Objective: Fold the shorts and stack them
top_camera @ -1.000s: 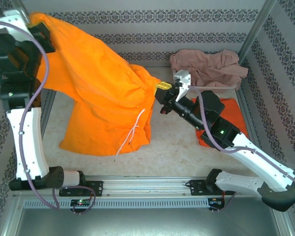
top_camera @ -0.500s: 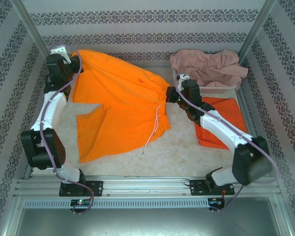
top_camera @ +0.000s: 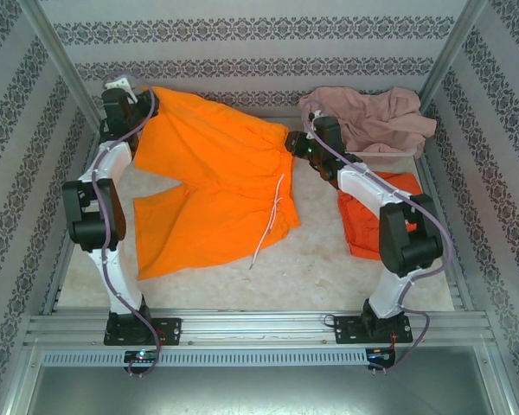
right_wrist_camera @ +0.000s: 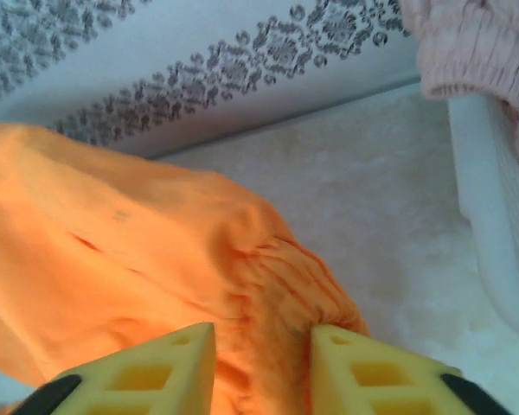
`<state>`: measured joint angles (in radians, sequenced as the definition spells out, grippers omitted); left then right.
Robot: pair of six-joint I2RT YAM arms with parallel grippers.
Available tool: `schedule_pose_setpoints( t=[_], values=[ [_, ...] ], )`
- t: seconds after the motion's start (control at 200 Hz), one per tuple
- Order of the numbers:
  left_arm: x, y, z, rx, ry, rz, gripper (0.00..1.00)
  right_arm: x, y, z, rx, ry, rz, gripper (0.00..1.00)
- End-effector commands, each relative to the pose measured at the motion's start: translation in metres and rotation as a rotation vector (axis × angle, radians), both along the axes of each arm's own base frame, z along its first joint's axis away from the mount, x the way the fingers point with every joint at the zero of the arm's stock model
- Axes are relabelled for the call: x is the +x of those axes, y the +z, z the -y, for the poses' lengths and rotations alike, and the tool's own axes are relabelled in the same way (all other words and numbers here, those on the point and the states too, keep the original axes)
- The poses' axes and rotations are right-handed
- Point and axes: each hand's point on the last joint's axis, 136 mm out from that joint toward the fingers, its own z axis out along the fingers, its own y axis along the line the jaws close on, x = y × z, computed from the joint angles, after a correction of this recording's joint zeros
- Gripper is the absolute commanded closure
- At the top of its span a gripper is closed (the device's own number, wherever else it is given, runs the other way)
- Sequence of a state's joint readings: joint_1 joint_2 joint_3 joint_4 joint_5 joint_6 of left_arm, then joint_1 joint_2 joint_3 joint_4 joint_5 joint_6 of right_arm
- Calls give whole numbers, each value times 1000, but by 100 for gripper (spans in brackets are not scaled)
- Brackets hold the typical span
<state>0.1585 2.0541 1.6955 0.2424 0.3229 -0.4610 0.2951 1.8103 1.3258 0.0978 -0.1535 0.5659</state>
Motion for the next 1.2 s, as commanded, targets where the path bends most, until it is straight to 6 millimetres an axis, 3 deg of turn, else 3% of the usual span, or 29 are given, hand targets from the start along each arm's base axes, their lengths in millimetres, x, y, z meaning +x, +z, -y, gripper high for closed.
schedule_pose_setpoints(
  t=[0.0, 0.085, 0.195, 0.33, 0.44, 0.555, 0.654, 0.779, 0.939, 1.084, 1.194],
  values=[
    [11, 11, 5, -52, -37, -31, 60, 24, 27, 12, 63, -30, 33, 52],
    [8, 36, 3, -51, -26, 13, 36, 27, 55, 16, 106, -37, 75, 44],
    [-14, 78, -2, -14, 21, 89, 13, 13, 91, 17, 121, -28, 145, 39],
    [-55, 110, 2, -2, 35, 132, 2, -20, 112, -3, 128, 58, 185, 34],
    [-96, 106, 10, -42, 36, 113, 0, -55, 105, -28, 128, 161, 169, 30],
    [-140, 72, 15, -123, 62, 23, 0, -93, 79, -60, 139, 274, 109, 25],
    [-174, 22, 21, -217, 88, -99, 0, -124, 52, -88, 145, 374, 35, 20],
    [-204, -39, 37, -319, 69, -223, 0, -146, 13, -108, 175, 438, -82, 16],
    [-231, -112, 38, -323, 109, -400, 0, -158, -44, -109, 188, 429, -262, 14],
    [-237, -148, 39, -329, 121, -453, 0, -167, -90, -105, 203, 409, -416, 14],
    [-236, -169, 37, -331, 132, -490, 0, -172, -113, -100, 202, 381, -477, 14]
  ],
)
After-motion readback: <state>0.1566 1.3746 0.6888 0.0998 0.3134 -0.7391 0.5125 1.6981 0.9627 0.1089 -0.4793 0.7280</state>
